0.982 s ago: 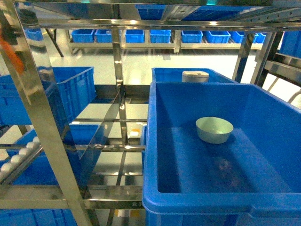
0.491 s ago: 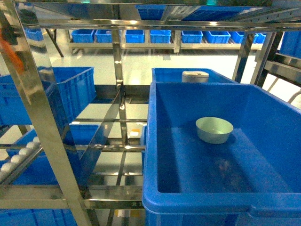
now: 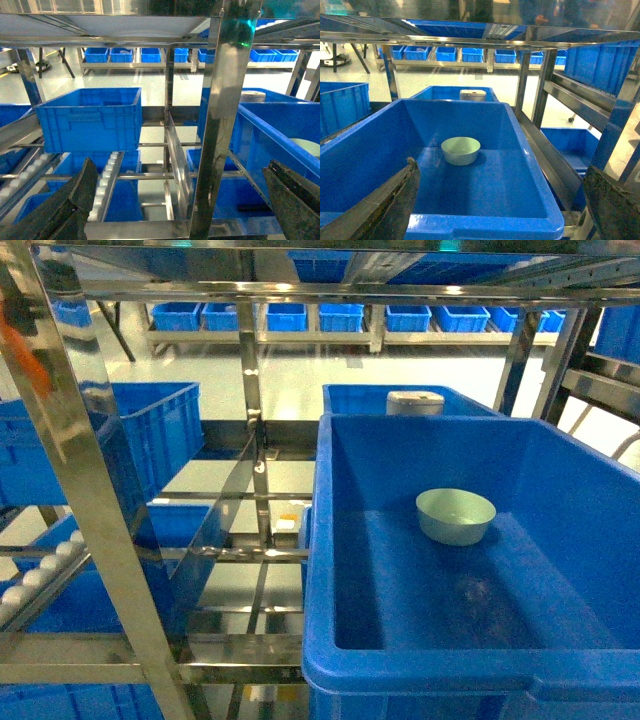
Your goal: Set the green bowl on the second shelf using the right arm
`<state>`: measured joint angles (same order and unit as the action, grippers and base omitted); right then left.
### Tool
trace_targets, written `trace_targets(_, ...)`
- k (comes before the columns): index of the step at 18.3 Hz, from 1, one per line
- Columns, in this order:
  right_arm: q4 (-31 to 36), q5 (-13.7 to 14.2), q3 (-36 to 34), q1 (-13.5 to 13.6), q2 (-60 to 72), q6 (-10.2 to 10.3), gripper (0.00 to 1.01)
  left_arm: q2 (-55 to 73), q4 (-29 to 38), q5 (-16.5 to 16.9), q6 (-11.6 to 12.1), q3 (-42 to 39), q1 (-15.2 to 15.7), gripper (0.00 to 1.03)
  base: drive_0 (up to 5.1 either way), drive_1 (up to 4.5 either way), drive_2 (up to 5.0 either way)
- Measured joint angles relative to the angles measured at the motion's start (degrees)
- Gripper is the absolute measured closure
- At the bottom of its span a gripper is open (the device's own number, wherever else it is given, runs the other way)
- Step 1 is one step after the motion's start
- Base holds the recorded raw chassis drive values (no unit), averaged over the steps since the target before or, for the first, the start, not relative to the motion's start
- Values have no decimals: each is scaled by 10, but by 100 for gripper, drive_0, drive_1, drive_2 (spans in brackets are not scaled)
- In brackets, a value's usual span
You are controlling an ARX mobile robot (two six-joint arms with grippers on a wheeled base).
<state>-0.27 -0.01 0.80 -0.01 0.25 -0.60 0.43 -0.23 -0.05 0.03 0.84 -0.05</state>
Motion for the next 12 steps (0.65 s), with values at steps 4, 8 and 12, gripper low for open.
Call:
trace_targets(4, 0, 0, 0, 0, 0, 0, 3, 0, 0, 0, 0, 0, 0, 5, 0, 0, 0)
trace_targets(8, 0, 0, 0, 0, 0, 0, 3, 0, 0, 0, 0, 0, 0, 5, 0, 0, 0)
trace_targets(12, 0, 0, 0, 0, 0, 0, 3, 0, 0, 0, 0, 0, 0, 5, 0, 0, 0)
